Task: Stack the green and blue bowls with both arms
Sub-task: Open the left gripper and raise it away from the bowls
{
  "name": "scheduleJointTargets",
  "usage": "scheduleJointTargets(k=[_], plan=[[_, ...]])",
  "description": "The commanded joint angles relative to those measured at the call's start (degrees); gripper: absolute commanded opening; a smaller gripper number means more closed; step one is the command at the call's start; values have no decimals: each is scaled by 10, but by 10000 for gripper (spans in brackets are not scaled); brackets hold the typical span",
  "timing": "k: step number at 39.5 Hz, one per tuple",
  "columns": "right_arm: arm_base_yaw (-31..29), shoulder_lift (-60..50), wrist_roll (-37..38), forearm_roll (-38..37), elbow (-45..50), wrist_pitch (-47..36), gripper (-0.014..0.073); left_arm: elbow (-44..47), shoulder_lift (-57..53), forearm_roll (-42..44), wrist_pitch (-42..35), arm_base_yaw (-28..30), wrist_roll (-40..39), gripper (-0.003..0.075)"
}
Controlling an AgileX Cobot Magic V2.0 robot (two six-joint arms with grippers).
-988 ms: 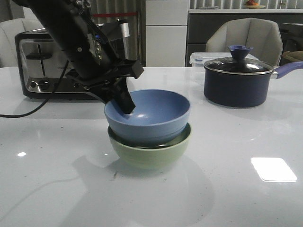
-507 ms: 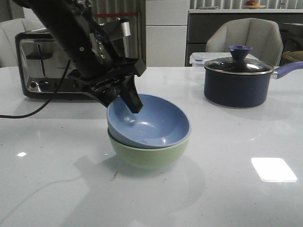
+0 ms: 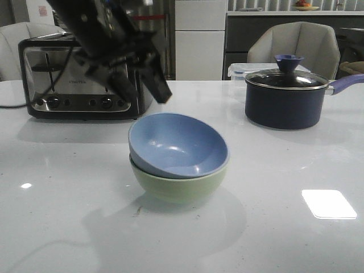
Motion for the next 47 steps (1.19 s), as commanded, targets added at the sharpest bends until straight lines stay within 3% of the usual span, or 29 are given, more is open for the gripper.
scheduleJointTargets(k=[1,10,23,36,47], plan=[[-1,-1,-4,-3,-15,-40,367,-21,-86,-5,13,-5,-1,511],[-1,-1,-4,-3,-15,-40,367,11,-206,7,50,-12,-1,511],[-1,-1,-4,-3,-15,-40,367,184,-387,58,57,-62,-7,510],[-1,-1,-4,-3,-15,-40,367,308,-549,254,67,-66,-219,510],[-1,-1,-4,-3,-15,-40,367,368,-676,261,42,-66,-232,510]])
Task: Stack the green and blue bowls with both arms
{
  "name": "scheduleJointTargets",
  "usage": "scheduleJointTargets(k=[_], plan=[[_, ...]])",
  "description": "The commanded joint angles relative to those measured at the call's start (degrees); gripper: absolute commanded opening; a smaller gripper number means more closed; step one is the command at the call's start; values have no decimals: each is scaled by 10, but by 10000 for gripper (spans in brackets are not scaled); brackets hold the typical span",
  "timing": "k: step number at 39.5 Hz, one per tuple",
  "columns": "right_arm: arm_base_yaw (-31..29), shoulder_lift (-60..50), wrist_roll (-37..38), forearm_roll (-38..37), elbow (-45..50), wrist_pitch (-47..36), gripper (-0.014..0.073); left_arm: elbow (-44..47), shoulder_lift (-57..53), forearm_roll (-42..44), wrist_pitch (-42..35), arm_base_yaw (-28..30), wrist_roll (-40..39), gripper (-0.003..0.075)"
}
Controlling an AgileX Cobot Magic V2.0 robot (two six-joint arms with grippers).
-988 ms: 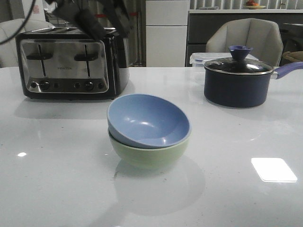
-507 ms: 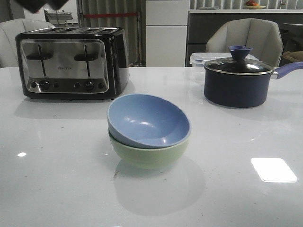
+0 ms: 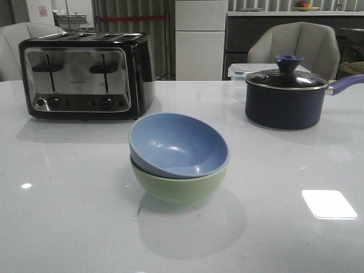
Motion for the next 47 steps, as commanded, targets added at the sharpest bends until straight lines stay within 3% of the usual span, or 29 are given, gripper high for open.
scheduleJointTargets(k=[1,11,27,41,47], plan=[[-1,-1,-4,-3,-15,-41,367,0,-31,1,-49,-4,-9,510],[-1,-1,-4,-2,-15,-41,344,8,-45,1,-55,-4,-9,510],[-1,-1,-3,13,-15,-40,51,8,-45,1,-61,-4,-9,510],[-1,-1,-3,13,-15,-40,22,8,-45,1,-61,-4,-9,507],[-1,-1,-3,13,-15,-40,22,8,-45,1,-61,-4,-9,393]])
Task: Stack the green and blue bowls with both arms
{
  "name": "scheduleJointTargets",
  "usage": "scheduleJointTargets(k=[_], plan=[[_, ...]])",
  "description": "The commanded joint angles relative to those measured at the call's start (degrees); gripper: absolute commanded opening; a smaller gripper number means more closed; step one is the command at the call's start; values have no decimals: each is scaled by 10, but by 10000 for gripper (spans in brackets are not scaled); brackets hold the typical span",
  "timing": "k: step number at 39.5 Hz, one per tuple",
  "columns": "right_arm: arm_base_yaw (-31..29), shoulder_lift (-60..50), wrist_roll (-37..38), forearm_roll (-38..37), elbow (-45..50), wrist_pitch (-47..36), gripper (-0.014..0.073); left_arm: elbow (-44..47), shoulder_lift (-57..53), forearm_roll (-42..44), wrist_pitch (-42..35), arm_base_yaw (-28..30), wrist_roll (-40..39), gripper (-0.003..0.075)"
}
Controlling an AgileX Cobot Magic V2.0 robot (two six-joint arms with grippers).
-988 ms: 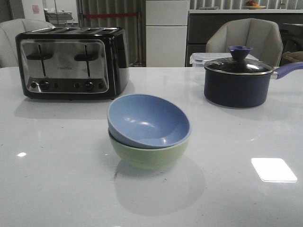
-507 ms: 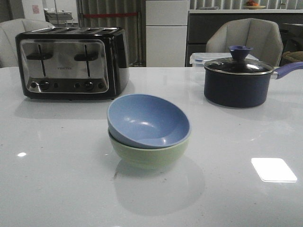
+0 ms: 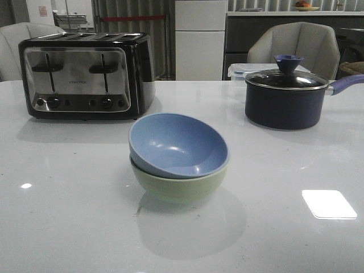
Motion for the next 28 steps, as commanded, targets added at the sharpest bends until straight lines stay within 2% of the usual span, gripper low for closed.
scheduleJointTargets(k=[1,11,28], plan=[[-1,-1,-3,7,-15,-40,22,-16,0,1,-42,-4,-6,370],[-1,-1,-3,7,-15,-40,22,-16,0,1,-42,-4,-6,93],[-1,-1,-3,7,-15,-40,22,-16,0,-1,-43,-4,-6,98]])
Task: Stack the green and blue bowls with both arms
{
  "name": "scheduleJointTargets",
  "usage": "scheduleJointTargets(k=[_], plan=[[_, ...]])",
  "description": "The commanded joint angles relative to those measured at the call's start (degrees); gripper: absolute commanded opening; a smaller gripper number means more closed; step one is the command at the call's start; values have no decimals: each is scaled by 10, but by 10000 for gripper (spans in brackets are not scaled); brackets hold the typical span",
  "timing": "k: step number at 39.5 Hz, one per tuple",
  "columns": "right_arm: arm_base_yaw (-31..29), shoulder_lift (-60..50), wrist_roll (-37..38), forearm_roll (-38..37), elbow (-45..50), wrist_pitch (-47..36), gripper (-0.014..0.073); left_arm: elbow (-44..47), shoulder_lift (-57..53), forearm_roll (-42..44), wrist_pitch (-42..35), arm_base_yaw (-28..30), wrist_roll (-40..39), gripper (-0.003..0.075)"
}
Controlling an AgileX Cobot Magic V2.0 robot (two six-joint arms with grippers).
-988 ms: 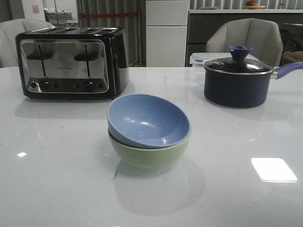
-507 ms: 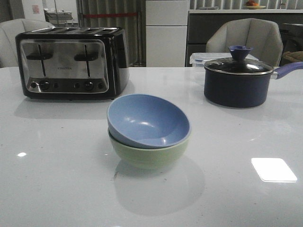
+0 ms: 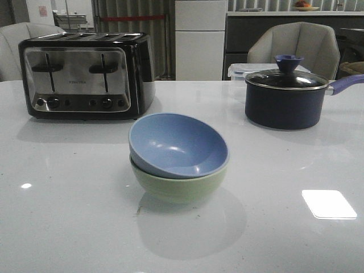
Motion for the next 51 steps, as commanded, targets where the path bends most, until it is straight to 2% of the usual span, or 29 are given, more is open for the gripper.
scheduleJointTargets(k=[1,20,28,32,42,51], plan=[[-1,-1,-3,7,-15,-40,22,-16,0,-1,-42,-4,-6,98],[-1,-1,-3,7,-15,-40,22,-11,-14,5,-45,-3,-6,98],[-1,-1,-3,7,-15,-40,22,28,-76,49,-71,50,-2,98],[-1,-1,-3,7,-15,-40,22,88,-123,50,-139,93,-2,98],[-1,-1,-3,7,-15,-40,22,274,-242,50,-370,217,-2,98],[-1,-1,-3,7,-15,-40,22,377,-315,1,-443,298,-2,98]])
